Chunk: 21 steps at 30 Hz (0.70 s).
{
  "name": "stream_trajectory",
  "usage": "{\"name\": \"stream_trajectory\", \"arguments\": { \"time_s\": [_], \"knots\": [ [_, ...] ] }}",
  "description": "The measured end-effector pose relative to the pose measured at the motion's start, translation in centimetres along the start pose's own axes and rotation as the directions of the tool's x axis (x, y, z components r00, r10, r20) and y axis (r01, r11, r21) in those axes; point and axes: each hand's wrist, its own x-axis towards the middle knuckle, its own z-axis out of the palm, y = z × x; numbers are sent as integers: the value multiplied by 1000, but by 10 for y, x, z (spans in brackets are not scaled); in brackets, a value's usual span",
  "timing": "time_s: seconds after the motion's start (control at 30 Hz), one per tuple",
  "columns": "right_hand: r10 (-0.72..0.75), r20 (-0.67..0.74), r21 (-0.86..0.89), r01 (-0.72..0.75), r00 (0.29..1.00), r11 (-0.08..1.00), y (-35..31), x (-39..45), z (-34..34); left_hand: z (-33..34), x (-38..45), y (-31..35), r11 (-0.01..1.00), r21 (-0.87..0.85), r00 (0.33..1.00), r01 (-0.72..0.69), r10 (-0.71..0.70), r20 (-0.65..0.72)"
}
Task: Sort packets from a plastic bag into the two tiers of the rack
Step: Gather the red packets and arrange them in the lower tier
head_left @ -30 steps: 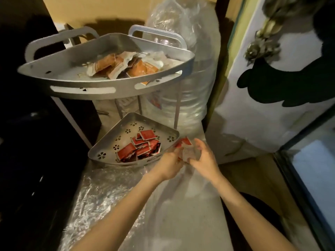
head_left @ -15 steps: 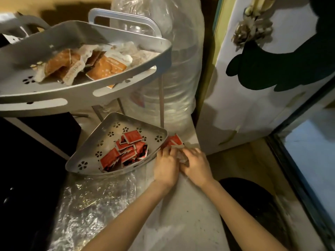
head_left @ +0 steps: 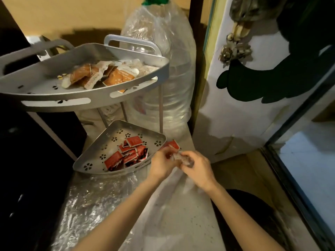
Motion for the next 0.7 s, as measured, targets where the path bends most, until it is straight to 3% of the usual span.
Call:
{"name": "stream_trajectory", "arguments": {
  "time_s": [0.17,0.27,0.37,0.53,0.7],
  "knots": [
    [-220,-115,108,233,969,967,-53,4,-38,-51,-19,55,986,-50,986,-158,154,-60],
    [-352,-206,112,379,913,918,-98,9,-63,-89,-34,95,917,102,904,-385,397,-160],
    [-506,-262,94,543,822,834,-148,19,-85,-128,-46,133,831,197,805,-521,555,-212],
    [-645,-280,59,684,711,727,-220,51,-95,-188,-46,165,807,241,723,-538,590,-360],
    [-666,-202,99,692,718,715,-263,83,-76,-236,-37,169,855,272,728,-441,518,-448]
  ]
}}
